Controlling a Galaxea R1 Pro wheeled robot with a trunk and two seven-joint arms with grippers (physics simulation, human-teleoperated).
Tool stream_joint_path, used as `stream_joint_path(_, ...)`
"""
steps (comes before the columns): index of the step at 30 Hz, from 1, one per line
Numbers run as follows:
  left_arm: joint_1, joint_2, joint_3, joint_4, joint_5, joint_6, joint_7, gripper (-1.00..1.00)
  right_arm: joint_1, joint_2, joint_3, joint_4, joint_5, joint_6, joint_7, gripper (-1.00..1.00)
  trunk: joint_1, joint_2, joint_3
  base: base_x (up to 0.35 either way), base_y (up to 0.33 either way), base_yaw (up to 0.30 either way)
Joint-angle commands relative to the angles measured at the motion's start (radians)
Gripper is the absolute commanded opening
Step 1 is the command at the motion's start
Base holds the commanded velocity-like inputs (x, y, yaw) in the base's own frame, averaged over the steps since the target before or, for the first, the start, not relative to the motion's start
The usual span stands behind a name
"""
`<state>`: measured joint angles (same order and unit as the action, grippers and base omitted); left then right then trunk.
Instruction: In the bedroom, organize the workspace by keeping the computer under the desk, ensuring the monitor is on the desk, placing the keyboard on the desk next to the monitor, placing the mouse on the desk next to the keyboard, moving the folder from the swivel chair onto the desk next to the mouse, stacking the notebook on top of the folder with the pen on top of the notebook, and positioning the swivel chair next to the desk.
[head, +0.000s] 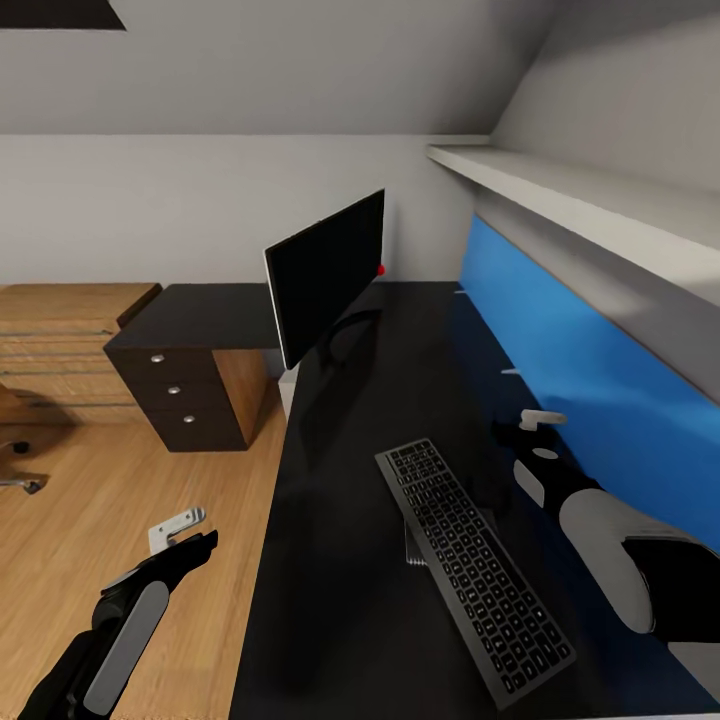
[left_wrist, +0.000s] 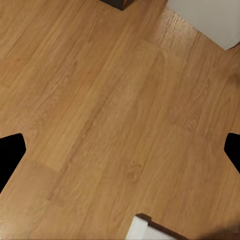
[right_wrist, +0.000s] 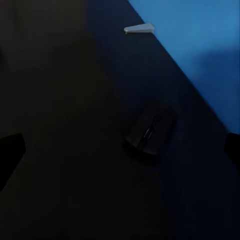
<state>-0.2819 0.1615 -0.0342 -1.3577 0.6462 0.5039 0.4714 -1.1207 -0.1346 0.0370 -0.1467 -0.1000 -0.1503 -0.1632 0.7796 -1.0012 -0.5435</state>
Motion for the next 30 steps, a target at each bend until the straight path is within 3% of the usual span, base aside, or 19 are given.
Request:
stream_joint_path(1,-0.001,0.001,-0.003,-0.001,0.01,0.001,0.01,1.0,-0.001,0.0,0.004,0.001,-0.01,-0.005,-0.001,1.0,0.0,-0.001,-0.003,0.0,0.0,0.0)
stream_joint_path(17,-0.001,0.001,-0.003,-0.001,0.01,0.001,0.01,1.0,-0.001,-0.001,0.004,0.001,-0.01,-0.005,-0.001,1.0,0.0,-0.001,-0.027,0.0,0.0,0.0)
stream_joint_path(30,-0.001,0.001,-0.003,-0.001,0.01,0.001,0.01,1.0,-0.001,-0.018,0.004,0.001,-0.01,-0.006,0.0,1.0,0.0,-0.001,-0.048,0.0,0.0,0.0)
